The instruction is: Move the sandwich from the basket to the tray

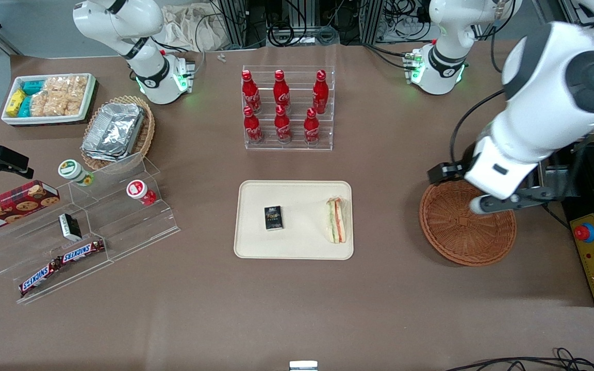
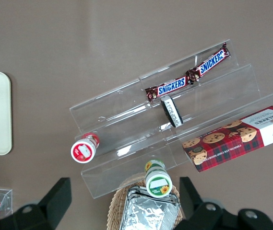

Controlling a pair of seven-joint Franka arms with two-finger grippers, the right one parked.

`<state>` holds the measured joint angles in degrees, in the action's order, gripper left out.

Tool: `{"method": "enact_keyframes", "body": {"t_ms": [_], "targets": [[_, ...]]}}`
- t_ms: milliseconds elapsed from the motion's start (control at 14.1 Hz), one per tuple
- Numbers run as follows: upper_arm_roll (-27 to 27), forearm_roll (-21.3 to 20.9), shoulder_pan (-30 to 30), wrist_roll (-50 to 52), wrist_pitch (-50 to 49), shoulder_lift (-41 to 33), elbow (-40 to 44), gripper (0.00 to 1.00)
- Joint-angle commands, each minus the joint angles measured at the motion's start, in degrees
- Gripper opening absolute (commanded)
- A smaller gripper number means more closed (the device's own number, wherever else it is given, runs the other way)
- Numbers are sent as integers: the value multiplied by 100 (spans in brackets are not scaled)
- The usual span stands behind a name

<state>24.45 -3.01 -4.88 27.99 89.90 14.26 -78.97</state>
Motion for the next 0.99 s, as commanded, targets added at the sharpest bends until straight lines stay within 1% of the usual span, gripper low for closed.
{"method": "enact_keyframes", "body": {"t_ms": [0, 213, 426, 639, 923], "targets": [[-377, 317, 22, -529, -455, -308, 110, 99], [-984, 467, 84, -1277, -876, -669, 83, 100], [-1529, 468, 268, -1577, -1150, -1187, -214, 99], [-1724, 406, 365, -1578, -1203, -1680, -602, 100], [-1759, 398, 462, -1577, -1300, -1628, -462, 100]]}}
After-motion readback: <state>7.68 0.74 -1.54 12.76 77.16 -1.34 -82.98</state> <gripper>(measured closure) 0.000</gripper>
